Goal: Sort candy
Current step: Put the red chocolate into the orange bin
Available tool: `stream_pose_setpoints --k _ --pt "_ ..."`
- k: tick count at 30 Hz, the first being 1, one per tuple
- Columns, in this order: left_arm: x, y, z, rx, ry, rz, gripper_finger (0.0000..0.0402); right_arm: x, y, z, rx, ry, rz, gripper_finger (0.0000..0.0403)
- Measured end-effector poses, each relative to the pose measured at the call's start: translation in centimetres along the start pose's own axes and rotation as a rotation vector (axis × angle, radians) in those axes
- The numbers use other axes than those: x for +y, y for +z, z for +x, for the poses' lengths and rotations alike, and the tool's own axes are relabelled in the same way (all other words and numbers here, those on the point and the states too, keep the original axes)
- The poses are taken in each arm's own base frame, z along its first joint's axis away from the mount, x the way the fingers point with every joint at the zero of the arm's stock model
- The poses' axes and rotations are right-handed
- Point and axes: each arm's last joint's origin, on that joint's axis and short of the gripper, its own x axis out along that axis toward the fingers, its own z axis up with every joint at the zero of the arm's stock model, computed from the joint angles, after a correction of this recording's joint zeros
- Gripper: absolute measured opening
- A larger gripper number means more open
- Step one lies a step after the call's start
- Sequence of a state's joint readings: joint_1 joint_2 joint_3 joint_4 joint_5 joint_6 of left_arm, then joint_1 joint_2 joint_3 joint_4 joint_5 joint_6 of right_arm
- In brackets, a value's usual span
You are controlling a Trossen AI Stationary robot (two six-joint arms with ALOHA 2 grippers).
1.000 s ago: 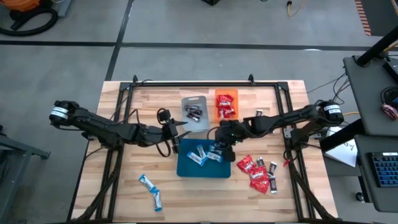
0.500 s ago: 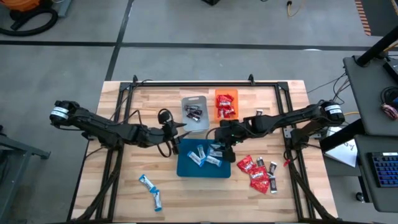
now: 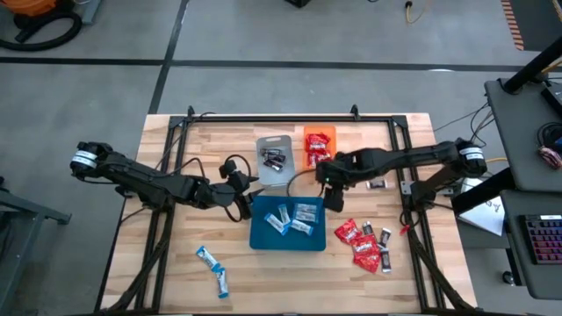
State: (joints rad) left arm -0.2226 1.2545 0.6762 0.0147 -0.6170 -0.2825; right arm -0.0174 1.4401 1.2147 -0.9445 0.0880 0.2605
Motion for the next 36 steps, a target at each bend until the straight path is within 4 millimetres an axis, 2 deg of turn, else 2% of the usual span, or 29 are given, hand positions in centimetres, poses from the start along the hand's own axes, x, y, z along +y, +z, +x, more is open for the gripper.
stream_pose_setpoints --k 10,16,19,24,29,32,36 --pt "0.0 0.0 0.0 -0.003 -0.001 -0.002 0.0166 -7.1 -3.0 2.6 0.216 -0.111 0.359 0.0185" --pt "0.0 0.0 0.0 -0.001 0.000 0.000 0.0166 -10.4 -5.4 3.5 0.347 -0.160 0.488 0.0185" --pt "0.0 0.0 0.0 0.001 0.001 0.002 0.0166 -11.3 -6.6 4.0 0.408 -0.176 0.527 0.0185" --pt "0.0 -0.1 0.0 0.007 0.003 0.012 0.0166 -11.0 -8.3 4.8 0.492 -0.090 0.550 0.0185" --pt "0.0 -0.1 0.0 0.006 0.005 0.034 0.0166 -8.9 -9.1 4.7 0.540 0.216 0.554 0.0185" --pt "0.0 -0.1 0.0 0.007 0.006 0.043 0.0166 -7.2 -9.2 4.1 0.515 0.299 0.449 0.0185" --pt "0.1 -0.1 0.0 0.007 0.007 0.043 0.0166 -4.7 -9.2 3.6 0.417 0.298 0.296 0.0185"
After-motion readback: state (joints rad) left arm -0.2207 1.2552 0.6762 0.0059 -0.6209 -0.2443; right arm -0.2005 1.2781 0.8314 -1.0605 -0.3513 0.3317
